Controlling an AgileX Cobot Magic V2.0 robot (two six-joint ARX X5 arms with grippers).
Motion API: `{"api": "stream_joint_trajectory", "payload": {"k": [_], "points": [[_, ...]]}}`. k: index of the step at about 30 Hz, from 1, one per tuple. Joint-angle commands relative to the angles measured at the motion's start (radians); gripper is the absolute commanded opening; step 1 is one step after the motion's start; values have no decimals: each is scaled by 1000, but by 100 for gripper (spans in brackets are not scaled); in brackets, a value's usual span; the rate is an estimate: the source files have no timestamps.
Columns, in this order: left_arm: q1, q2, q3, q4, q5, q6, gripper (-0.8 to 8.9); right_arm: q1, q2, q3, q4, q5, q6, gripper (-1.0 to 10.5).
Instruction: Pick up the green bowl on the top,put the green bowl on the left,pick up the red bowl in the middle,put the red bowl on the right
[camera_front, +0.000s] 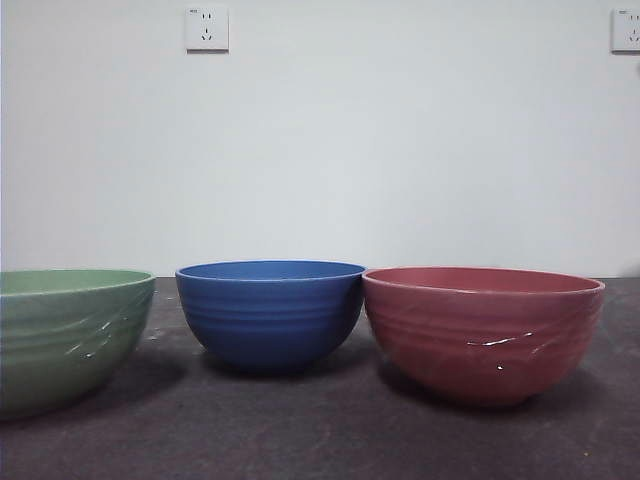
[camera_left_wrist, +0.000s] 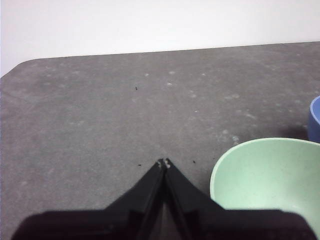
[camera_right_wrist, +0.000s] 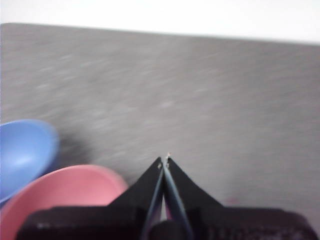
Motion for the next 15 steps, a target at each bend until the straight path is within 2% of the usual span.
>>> {"api": "stream_joint_trajectory", "payload": {"k": [1, 5, 9, 10, 15], "points": [[3, -3, -15, 2, 6, -10, -4, -13, -98, -25, 10, 101, -31, 1], [3, -3, -15, 2, 6, -10, -4, -32, -248, -88, -5, 108, -30, 1], [3, -3, -15, 2, 6, -10, -3, -50, -357, -157, -13, 91, -76, 1], [3, -3, -15, 2, 6, -10, -4, -58, -378, -182, -8, 70, -82, 1], [3, -3, -15, 2, 6, -10, -4, -153, -481, -358, 61, -141, -92, 1]]}}
